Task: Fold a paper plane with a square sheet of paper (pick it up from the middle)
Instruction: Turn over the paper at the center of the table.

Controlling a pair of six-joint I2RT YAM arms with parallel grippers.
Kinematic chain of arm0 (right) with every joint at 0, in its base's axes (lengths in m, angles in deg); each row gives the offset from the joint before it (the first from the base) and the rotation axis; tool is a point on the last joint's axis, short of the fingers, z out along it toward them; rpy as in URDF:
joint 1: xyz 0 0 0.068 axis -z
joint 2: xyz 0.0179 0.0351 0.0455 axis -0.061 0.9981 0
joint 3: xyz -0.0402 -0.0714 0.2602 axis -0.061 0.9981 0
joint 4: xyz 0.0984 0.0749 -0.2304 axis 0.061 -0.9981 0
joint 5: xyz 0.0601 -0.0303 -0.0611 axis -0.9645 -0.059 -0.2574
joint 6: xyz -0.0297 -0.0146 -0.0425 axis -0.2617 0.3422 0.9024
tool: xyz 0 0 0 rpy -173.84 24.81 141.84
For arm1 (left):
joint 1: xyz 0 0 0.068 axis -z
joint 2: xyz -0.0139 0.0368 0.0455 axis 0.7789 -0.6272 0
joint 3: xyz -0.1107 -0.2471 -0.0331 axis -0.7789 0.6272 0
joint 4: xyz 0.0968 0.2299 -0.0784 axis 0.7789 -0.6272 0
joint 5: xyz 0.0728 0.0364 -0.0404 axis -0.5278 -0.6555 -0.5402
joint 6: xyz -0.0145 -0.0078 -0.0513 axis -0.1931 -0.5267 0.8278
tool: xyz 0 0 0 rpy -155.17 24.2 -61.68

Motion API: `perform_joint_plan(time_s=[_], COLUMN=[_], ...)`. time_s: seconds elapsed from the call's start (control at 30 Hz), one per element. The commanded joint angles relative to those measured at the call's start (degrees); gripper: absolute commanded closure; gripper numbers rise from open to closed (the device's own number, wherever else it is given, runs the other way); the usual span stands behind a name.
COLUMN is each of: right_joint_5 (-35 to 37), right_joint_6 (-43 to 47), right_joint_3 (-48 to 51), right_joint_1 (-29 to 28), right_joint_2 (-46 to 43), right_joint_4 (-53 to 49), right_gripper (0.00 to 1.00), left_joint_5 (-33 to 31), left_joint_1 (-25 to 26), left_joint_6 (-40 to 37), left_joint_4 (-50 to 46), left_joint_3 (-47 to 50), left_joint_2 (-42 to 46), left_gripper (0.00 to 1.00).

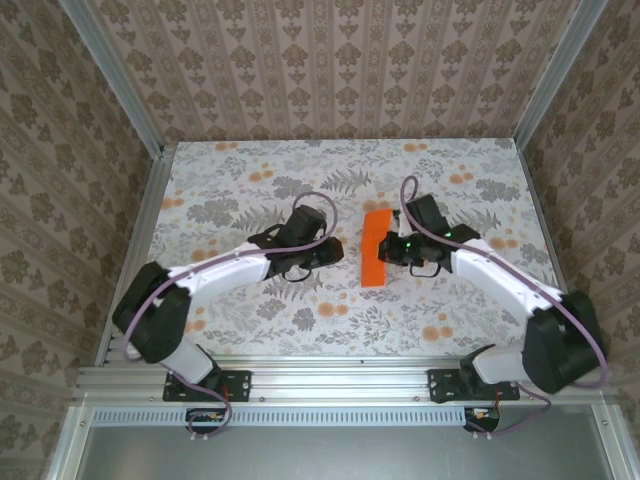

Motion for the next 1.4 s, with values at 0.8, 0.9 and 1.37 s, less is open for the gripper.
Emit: perform_joint_plan(time_s=[0.8,0.9,1.37], right_joint_5=[25.71,17.84,-17.32], right_joint_6=[-0.02,0.82,-4.64], right_joint_3=[-34.3,-33.9,7.14], right_joint_1=[-25.48,-25.35,-5.83], right_joint_2=[41.41,39.45,9.34], right_joint_4=[-31.51,-26.78,11.97], right_gripper=[0.8,0.72,0.68], left_joint_5=[-24.71,-24.44,-4.45], left_joint_1=[-3.77,-4.06,-4.11], left_joint_6=[5.84,5.56,-0.02], left_joint_4=[-16.51,-17.13,-3.81], left_joint_3=[13.59,13.96,11.58], left_joint_2=[26.95,28.21,14.54], left_gripper=[0.57,0.57,0.56])
